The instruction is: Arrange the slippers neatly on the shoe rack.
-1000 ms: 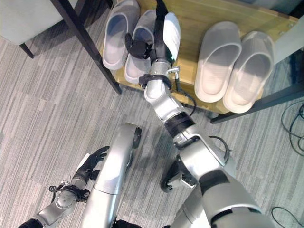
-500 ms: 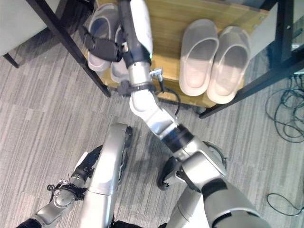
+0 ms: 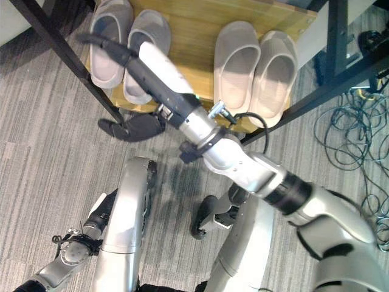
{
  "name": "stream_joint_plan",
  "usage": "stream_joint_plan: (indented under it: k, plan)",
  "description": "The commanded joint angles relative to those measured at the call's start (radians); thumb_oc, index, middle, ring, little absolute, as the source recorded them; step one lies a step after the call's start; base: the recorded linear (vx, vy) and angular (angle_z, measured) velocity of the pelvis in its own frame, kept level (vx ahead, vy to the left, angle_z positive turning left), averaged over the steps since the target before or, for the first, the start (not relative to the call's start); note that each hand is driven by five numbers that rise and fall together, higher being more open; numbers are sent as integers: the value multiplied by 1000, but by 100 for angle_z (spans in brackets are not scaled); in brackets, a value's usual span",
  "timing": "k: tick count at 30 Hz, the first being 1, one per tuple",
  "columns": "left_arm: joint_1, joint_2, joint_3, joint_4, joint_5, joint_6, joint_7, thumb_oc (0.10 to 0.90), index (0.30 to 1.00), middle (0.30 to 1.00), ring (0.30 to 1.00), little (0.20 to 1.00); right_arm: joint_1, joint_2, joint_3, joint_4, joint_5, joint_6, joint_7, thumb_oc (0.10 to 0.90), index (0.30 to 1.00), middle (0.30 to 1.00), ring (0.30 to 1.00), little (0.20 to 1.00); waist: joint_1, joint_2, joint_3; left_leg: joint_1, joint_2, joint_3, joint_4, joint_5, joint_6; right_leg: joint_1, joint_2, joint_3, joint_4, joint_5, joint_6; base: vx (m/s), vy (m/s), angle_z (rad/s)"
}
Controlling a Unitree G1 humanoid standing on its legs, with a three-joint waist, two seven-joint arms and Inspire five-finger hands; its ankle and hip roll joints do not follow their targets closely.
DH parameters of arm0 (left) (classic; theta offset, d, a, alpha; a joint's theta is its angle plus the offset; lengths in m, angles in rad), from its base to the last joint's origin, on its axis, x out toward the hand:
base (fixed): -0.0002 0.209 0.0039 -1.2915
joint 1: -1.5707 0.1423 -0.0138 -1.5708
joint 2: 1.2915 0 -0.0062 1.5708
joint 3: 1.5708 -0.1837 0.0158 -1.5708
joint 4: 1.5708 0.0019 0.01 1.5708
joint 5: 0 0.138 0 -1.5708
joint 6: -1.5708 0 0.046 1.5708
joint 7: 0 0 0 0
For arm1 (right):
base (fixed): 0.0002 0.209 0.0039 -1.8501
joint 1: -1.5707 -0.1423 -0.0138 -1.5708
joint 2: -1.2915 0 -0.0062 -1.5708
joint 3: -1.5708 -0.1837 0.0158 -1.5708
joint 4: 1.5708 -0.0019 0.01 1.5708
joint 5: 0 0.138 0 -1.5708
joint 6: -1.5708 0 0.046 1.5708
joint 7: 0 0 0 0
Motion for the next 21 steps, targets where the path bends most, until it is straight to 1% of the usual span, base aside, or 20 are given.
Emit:
stream_joint_plan:
  k: [1,2,7,10,19,21]
  plan:
    - [86,12,-7,-135,55,-59,-41,800,900,900,900,900,-131,-58,25,-131,109,-119,77,800,900,900,900,900,58,4,-38,-51,-28,4,-79,-24,-26,1,-49,140,98,-59,58,-10,24,-11]
    - [87,15,-2,-145,52,-64,-47,800,900,900,900,900,-150,-86,62,-123,138,-115,107,800,900,900,900,900,58,9,-38,-51,-25,3,-79,-24,-28,1,-49,140,95,-58,61,-11,24,-12]
    - [77,11,-9,-144,48,-63,-53,800,900,900,900,900,-164,-91,117,-78,212,-94,155,800,900,900,900,900,58,16,-38,-51,-23,2,-85,-21,-30,1,-46,138,92,-58,61,-6,12,-6]
    - [75,13,-13,-142,49,-65,-59,800,900,900,900,900,-177,-84,132,-53,218,-83,165,800,900,900,900,900,59,19,-38,-51,-22,3,-86,-21,-30,1,-44,139,90,-58,60,0,0,0]
    - [63,4,-27,-123,24,-66,-68,800,900,900,900,900,-174,-21,153,81,190,-44,168,800,900,900,900,900,56,18,-38,-51,-23,6,-98,-18,-31,1,-44,141,86,-59,59,0,0,0]
    - [55,-4,-40,-112,8,-63,-69,800,900,900,900,900,-151,34,150,155,200,-21,167,800,900,900,900,900,62,21,-38,-51,-23,8,-103,-19,-30,1,-43,140,83,-59,57,0,0,0]
